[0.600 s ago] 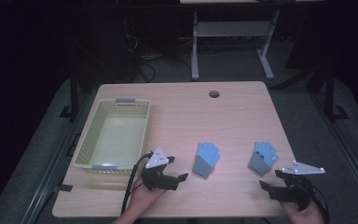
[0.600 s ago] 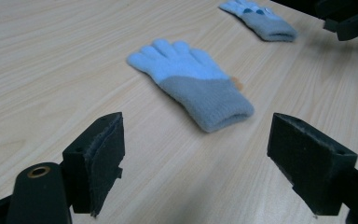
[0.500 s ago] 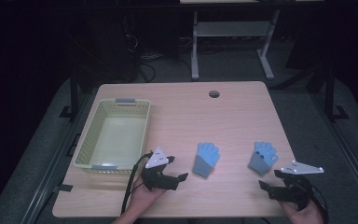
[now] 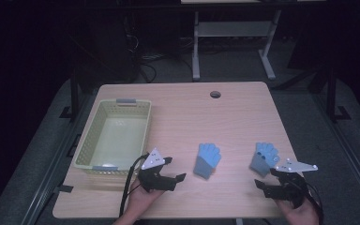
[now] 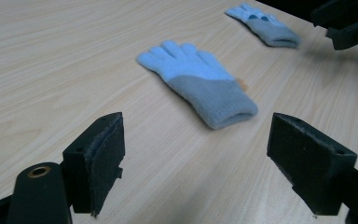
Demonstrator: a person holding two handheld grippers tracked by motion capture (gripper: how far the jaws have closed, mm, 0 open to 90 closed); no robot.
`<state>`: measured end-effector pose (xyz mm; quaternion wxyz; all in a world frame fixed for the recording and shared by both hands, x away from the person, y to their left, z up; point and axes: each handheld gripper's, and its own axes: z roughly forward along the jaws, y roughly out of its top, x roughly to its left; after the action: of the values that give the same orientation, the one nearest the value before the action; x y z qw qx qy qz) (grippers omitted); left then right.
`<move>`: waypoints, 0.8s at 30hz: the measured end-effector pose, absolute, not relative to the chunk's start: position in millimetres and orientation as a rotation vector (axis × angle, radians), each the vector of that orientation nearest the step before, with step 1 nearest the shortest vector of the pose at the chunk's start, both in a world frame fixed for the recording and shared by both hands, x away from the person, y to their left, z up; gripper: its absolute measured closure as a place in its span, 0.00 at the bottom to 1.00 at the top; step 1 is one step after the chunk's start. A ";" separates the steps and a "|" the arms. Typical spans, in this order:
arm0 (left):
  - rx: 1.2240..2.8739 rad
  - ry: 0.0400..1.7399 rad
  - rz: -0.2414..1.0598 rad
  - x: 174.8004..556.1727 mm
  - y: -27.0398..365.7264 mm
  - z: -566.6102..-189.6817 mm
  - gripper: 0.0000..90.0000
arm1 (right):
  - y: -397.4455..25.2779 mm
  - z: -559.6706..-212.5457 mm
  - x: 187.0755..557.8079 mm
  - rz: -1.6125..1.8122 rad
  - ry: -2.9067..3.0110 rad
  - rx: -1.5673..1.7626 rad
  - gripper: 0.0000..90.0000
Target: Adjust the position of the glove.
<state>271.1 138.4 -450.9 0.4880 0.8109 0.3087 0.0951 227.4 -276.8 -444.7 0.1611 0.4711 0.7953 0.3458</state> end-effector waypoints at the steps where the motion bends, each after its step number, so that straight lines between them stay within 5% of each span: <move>1: 1.976 0.747 0.233 271.1 138.3 -450.9 0.21 | -277.5 -444.8 228.7 0.988 2.269 1.350 0.28; 24: 1.994 0.728 0.231 268.7 133.8 -454.2 0.21 | -276.8 -441.0 259.2 1.014 2.237 1.365 0.28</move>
<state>268.7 133.8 -454.2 0.4822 0.8181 0.2986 0.0949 259.2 -276.8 -441.0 0.1651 0.4791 0.7852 0.3560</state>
